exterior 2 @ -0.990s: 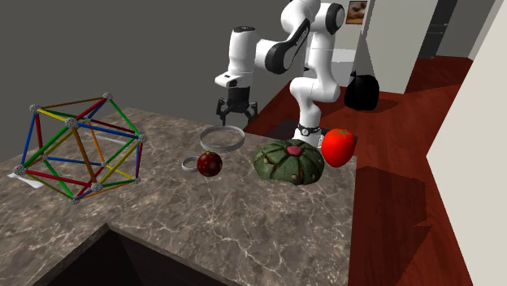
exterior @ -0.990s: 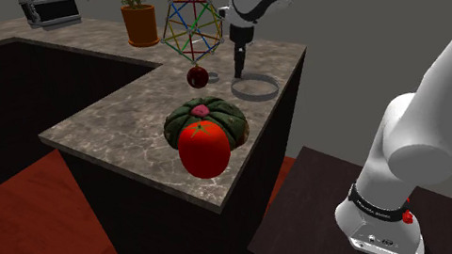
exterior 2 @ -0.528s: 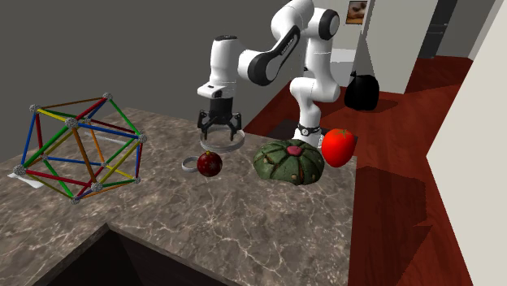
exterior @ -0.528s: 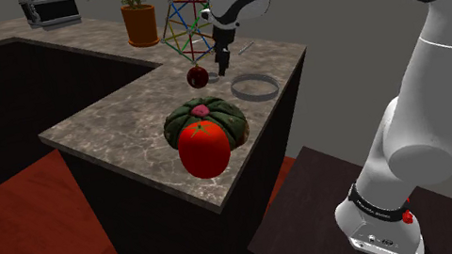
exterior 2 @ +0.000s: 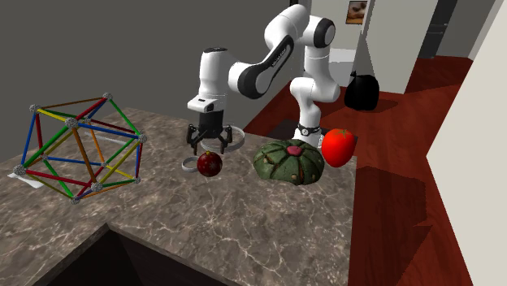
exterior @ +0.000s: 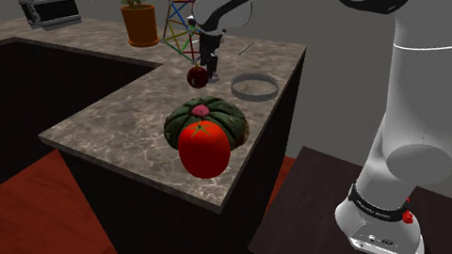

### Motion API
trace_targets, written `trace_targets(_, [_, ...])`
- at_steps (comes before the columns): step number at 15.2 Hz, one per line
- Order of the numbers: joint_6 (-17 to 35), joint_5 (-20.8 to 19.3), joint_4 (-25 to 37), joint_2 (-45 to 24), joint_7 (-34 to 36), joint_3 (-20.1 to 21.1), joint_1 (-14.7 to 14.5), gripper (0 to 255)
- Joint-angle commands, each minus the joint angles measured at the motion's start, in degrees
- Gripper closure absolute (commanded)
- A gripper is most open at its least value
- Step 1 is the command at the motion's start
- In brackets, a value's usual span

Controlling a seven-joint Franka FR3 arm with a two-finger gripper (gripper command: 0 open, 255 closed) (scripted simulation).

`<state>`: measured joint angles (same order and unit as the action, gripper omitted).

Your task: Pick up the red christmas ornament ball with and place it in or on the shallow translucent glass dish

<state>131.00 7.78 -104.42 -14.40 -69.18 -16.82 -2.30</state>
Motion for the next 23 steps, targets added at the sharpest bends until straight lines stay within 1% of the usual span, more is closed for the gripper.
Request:
trace_targets(1, [1.10, 0.53, -0.05, -1.07, -0.50, 0.13, 0.22, 0])
trace_targets(4, [2.54, 1.09, -0.27, -2.35, -0.86, 0.33, 0.39, 0])
trace_targets(11, [2.53, 1.09, -0.25, -2.36, -0.86, 0.34, 0.39, 0])
trace_targets(12, [2.53, 1.09, -0.25, -2.36, -0.86, 0.34, 0.39, 255])
trace_targets(21, [2.54, 1.09, -0.26, -2.36, -0.86, 0.34, 0.39, 255])
trace_targets(23, [1.20, 0.75, 0.50, -1.75, -0.60, 0.21, 0.31, 255])
